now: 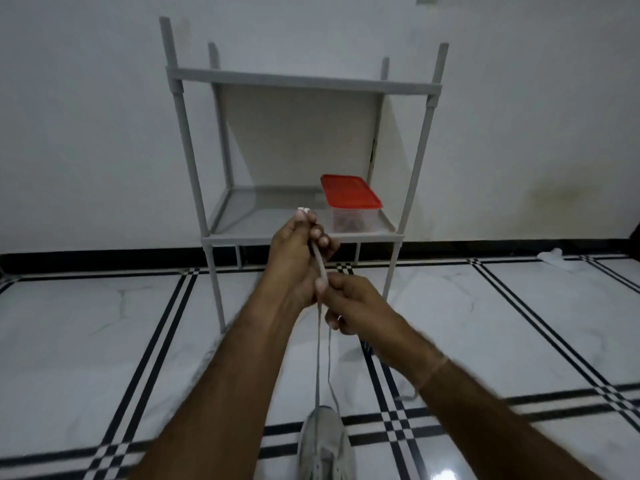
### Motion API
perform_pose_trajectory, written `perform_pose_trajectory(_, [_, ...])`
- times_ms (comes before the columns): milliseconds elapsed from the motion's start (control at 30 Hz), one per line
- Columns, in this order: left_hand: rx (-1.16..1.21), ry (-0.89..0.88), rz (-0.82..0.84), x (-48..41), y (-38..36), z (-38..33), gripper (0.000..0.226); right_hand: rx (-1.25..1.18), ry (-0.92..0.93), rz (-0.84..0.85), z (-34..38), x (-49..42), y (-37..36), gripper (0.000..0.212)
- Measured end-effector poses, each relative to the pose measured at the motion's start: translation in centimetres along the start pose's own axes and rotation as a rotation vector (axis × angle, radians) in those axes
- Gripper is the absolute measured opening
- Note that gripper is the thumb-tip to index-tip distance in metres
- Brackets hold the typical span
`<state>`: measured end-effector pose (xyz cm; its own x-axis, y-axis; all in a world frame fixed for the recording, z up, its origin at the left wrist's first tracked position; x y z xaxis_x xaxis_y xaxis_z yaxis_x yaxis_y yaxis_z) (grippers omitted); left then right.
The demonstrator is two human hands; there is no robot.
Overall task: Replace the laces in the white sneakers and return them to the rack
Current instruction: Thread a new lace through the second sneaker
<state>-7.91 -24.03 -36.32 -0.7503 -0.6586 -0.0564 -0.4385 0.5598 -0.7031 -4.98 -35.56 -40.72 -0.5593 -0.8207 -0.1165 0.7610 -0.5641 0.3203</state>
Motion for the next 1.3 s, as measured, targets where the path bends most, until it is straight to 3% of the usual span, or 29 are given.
perform_pose_trajectory(100, [-0.2, 0.068, -0.04, 0.6, 3.1, 2.0, 0.056, -0.044, 0.054, -0.047, -1.8, -0.5, -0.1, 0.029])
perform_pose_trajectory(167, [-0.399, 0.212, 0.131, 2.8, 6.2, 4.9, 0.073, -0.106, 0.04, -0.106, -2.2, -1.3, 1.0, 0.028])
perform_pose_trajectory(267, [-0.616, 0.321, 0.338, 5.7, 9.1, 8.7, 0.042, -0.086, -0.023, -0.143, -4.0, -2.2, 2.2, 0.029])
perform_pose_trajectory(400, [-0.31, 0.237, 0.06, 4.1, 9.8, 10.3, 0.031, -0.017, -0.126, -0.257, -9.3, -0.4, 1.4, 0.032])
perform_pose_trajectory(567, [-0.042, 0.214, -0.091, 2.1, 11.1, 12.0, 0.031, 0.171, -0.095, 0.017, -16.0, 2.5, -4.3, 0.025])
perform_pose_trajectory(633, [-0.127, 0.227, -0.128, 2.5, 12.7, 12.9, 0.037, 0.074, -0.113, -0.022, -17.1, 2.3, -4.6, 0.02])
perform_pose_trajectory(733, [-0.395, 0.326, -0.079, 4.8, 16.5, 15.6, 0.064, -0.042, -0.094, -0.128, -17.1, 1.8, -3.3, 0.018])
perform_pose_trajectory(800, [-0.584, 0.44, 0.061, 7.3, 18.6, 18.0, 0.056, -0.102, -0.098, -0.127, -17.3, 1.5, -2.7, 0.019])
perform_pose_trajectory(867, [-0.737, 0.486, 0.2, 8.7, 19.8, 19.6, 0.03, -0.136, -0.149, -0.108, -17.8, 1.2, -2.6, 0.021])
perform_pose_trajectory(1033, [-0.685, 0.363, -0.081, 8.0, 21.6, 20.5, 0.025, 0.106, -0.248, -0.189, -22.8, 3.9, -2.9, 0.021])
perform_pose_trajectory(1133, [-0.648, 0.387, -0.097, 7.9, 21.7, 21.4, 0.027, 0.193, -0.414, -0.029, -27.0, 7.4, -5.7, 0.025])
perform_pose_trajectory(1233, [-0.841, 0.344, -0.12, 8.9, 23.7, 22.4, 0.039, 0.282, -0.419, -0.058, -29.2, 8.4, -7.0, 0.013])
perform_pose_trajectory(1300, [-0.988, 0.3, -0.148, 10.3, 25.2, 22.7, 0.026, 0.338, -0.389, -0.115, -29.6, 8.3, -7.0, 0.016])
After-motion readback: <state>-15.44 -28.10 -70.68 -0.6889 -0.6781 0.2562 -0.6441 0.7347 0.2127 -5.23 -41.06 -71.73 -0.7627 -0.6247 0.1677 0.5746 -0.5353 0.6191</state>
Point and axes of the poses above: each hand's wrist, its own x-axis away from the middle knuckle, its own y-axis out of the back of the hand, z = x × y, the point moved 4 cm from there along -x, towards the middle knuckle, and after that the axes turned 5 degrees about x, right-handed, at the moved point
